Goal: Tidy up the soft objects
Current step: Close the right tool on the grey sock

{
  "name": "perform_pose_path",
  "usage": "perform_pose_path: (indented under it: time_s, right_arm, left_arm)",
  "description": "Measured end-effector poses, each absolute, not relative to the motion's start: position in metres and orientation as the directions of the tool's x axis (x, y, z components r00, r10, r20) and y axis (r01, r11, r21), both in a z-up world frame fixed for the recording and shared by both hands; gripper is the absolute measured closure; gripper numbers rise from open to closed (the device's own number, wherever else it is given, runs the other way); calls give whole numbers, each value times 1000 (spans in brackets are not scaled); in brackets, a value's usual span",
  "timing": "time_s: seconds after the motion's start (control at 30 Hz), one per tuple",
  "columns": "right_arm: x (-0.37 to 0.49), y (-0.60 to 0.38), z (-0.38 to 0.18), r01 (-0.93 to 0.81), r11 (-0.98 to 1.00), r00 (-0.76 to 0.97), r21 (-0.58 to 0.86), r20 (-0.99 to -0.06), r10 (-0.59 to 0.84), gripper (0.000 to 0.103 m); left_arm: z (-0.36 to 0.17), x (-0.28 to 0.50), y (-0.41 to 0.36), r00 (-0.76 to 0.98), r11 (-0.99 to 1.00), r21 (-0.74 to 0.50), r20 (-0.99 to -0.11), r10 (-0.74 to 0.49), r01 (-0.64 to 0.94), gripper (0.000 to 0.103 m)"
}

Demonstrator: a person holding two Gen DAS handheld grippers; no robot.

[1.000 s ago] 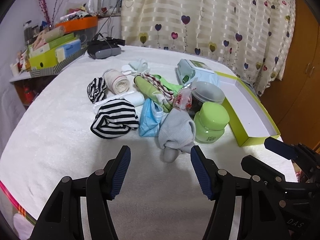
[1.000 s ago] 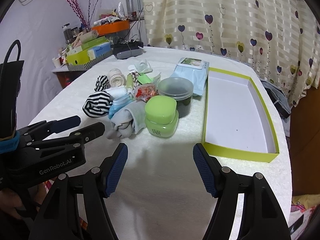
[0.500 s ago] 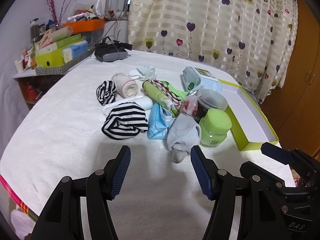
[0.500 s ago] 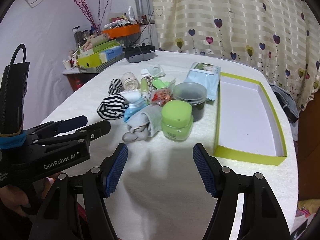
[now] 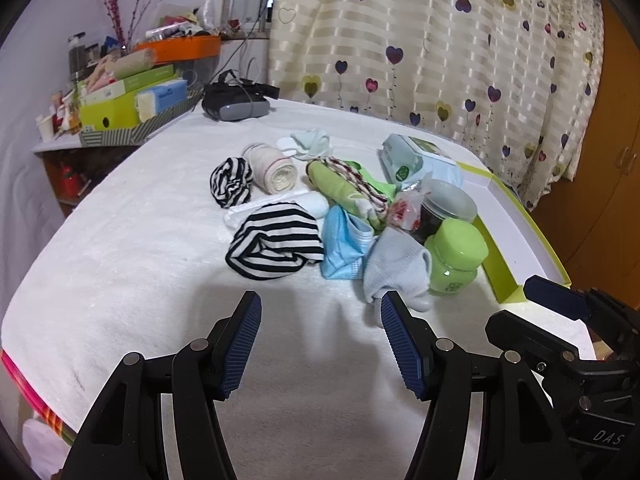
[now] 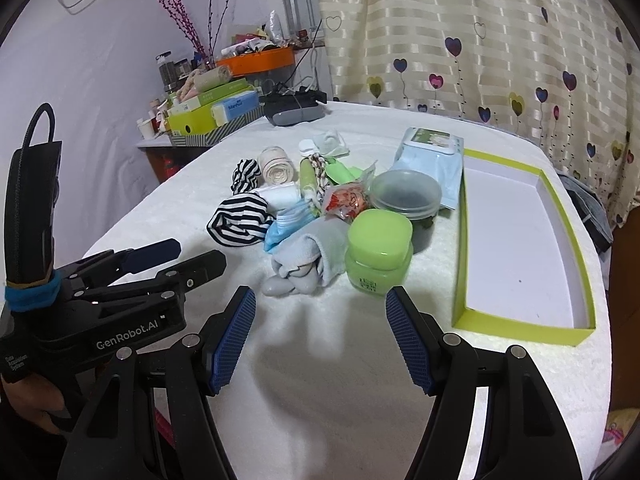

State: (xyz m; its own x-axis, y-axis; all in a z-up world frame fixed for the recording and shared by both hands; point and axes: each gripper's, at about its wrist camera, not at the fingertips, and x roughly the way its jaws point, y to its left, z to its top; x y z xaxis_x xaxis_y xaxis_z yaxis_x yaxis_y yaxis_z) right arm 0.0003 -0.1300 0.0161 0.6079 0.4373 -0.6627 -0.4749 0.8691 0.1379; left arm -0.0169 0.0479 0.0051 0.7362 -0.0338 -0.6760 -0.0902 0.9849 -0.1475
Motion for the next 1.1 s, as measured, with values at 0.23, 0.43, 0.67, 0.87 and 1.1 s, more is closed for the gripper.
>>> perform_pose_path:
  time_s: [0.23,0.43,0.67,0.87,1.1]
  right_arm:
    - [17,-119,8,-463,867,565,183,-693,448,35]
    - [26,-104,2,-479,857,543,190,-703,459,34]
    - [43,-90,-5,-459,866,534,198,-718,447,34]
    - [53,-80,-11,-453,872,527,185,-733,429,34]
    - [63,-72,-25,-421,888,510,185,-762,400,35]
  left_arm:
    - [0,-11,63,734,981,-169,-678,-44,-98,40]
    - [-6,-8,75,734,978,-177,-677,-40,-109,40]
    - [-10,0,91,732,972,-203,-679,-53,-119,40]
    - [-15,8,101,730,969,-214,-681,-61,-119,40]
    - [-17,19,104,728,973,-200,-683,-56,-113,40]
